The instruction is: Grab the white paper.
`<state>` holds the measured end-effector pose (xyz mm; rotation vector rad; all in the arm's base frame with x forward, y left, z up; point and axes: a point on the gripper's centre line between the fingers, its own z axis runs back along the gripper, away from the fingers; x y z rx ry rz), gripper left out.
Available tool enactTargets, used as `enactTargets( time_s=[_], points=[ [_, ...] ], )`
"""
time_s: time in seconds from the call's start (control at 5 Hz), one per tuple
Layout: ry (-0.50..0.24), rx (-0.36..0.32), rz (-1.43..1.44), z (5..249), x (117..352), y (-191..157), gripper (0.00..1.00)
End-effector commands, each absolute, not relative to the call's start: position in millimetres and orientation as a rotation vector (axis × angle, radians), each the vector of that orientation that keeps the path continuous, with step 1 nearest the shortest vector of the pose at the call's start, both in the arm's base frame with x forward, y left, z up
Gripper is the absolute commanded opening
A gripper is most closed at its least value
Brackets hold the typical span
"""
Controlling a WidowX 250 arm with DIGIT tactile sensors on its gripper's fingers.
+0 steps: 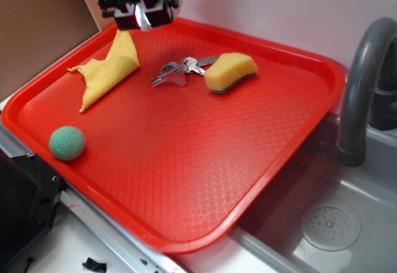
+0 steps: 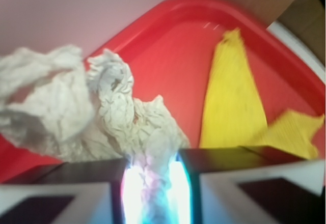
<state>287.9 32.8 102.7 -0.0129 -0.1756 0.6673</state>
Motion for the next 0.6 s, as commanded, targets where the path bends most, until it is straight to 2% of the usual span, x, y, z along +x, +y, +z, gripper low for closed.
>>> enactTargets(
  time_s=[0.0, 0.2, 0.4],
  points=[
    [-0.044, -0.2, 0.213, 175.1, 237.6, 2.1, 0.0],
    [-0.063, -0.219, 0.127, 193.2, 211.5, -2.2, 0.0],
    [-0.104, -0.156, 0.157, 201.5, 194.4, 7.6, 0.0]
  ],
)
